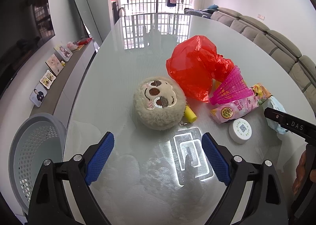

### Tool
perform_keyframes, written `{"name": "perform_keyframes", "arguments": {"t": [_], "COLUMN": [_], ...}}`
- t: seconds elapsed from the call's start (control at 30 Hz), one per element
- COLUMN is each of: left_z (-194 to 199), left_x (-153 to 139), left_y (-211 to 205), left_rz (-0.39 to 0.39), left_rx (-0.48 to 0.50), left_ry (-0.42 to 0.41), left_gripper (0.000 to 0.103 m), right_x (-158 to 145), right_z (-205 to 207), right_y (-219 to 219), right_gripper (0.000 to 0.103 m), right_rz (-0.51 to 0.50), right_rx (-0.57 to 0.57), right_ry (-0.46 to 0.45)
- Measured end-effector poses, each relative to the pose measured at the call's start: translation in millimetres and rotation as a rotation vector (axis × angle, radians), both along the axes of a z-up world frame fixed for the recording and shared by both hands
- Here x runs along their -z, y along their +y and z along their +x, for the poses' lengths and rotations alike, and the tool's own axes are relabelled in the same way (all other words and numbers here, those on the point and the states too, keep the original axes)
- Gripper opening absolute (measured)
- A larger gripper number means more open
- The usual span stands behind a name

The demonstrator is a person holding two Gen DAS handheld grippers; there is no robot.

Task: Collect trash
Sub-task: 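Reach the right gripper to the light-blue snack bag and close on it, then lift the snack bag off the table with the right gripper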

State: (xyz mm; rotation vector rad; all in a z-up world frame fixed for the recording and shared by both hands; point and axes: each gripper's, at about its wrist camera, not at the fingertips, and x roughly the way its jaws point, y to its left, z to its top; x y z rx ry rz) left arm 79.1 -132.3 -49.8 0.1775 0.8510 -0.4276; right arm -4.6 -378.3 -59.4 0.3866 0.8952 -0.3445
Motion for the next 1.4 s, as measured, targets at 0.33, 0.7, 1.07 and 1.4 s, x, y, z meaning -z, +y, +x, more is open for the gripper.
{"name": "perform_keyframes", "arguments": {"t": [0.33, 0.7, 1.07, 1.4], "left_z": [0.0, -2.8, -4.7, -2.4], "left_x": [-0.3, -4.8, -7.5, -8.1], "left_y": [2.7, 4.8, 4.2, 3.8], "left_rz": [-0.003, -0.007, -0.008, -0.006], "left_rx": [-0.003, 0.002, 0.002, -0.003], "left_ry": [-0.004, -0.013, -0.013, -0.011], "left_gripper": [0.090, 0.090, 0.090, 0.090], "right_x": [-9.0, -25.6, -48.7, -49.5], "right_z": [-29.8, -29.4, -29.9, -31.5], "right_y": [0.6, 9.0, 2.2, 6.4], "right_gripper": [0.051, 0.051, 0.051, 0.051], "right_rz": [-0.016, -0.075, -0.117, -0.096], "right_rx": [0.034, 0.016, 0.029, 0.001], "right_ry": [-0.030, -0.048, -0.087, -0.099]}}
